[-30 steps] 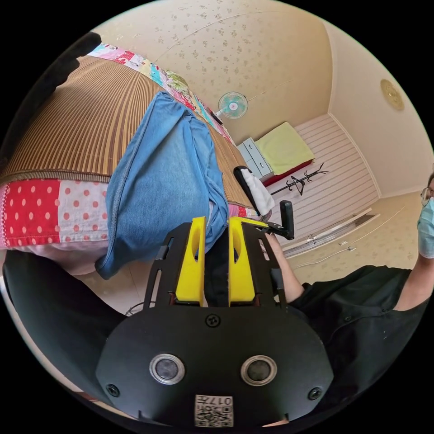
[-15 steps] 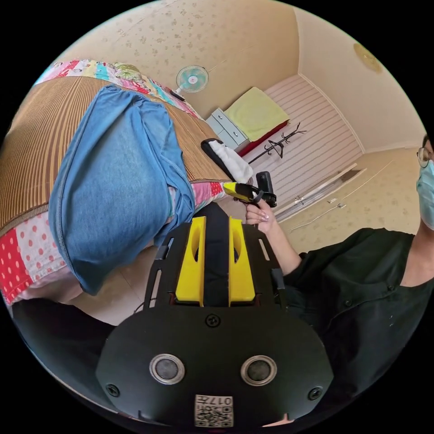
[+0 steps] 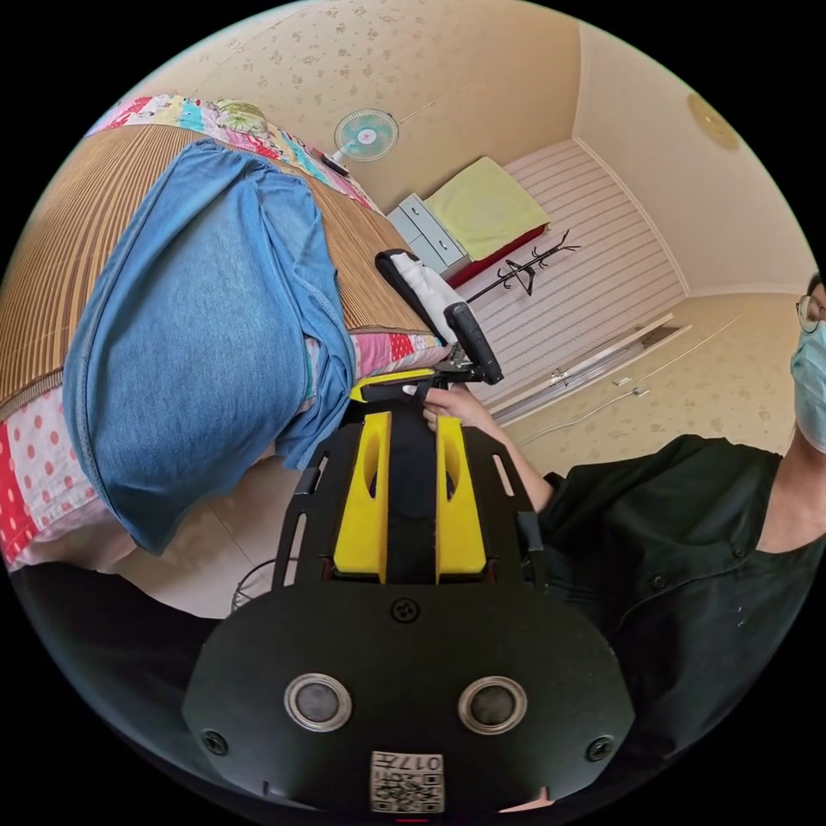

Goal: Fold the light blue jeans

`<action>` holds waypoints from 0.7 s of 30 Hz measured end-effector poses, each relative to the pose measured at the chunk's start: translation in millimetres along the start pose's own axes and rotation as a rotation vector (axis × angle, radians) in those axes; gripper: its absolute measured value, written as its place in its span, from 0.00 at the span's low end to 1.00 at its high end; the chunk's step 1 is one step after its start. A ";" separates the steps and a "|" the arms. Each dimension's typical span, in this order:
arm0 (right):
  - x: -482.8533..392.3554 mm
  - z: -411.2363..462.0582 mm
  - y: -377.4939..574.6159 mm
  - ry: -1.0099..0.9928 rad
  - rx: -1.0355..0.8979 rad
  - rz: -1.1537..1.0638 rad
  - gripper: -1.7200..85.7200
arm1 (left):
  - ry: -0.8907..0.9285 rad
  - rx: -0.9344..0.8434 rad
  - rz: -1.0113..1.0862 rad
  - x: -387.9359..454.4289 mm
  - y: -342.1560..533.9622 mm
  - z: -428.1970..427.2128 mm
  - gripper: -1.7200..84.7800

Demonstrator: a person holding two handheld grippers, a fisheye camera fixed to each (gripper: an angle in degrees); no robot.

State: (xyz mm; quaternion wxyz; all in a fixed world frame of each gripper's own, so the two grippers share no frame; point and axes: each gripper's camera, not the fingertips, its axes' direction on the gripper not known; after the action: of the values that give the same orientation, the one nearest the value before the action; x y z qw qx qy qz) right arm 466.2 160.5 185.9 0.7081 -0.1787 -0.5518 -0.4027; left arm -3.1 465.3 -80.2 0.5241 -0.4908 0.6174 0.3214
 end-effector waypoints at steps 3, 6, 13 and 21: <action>10.7 -15.6 9.6 -0.075 0.015 -0.017 0.06 | 0.000 -0.008 -0.006 -1.4 4.7 0.9 0.12; 31.9 -42.7 28.5 -0.356 0.097 -0.033 0.05 | 0.014 -0.021 -0.002 -0.4 7.8 5.0 0.12; 64.7 -90.9 64.7 -0.741 0.203 -0.105 0.04 | -0.005 -0.031 0.093 21.1 8.4 16.0 0.14; 62.7 -116.4 75.6 -0.849 0.214 -0.207 0.04 | -0.082 -0.123 0.318 64.3 -7.4 37.6 0.16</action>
State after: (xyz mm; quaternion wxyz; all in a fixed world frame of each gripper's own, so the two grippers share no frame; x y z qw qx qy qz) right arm 602.6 102.1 220.3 0.3895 -0.1978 -0.8468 -0.3034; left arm 18.4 479.9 -150.4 0.4605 -0.4047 0.6445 0.4569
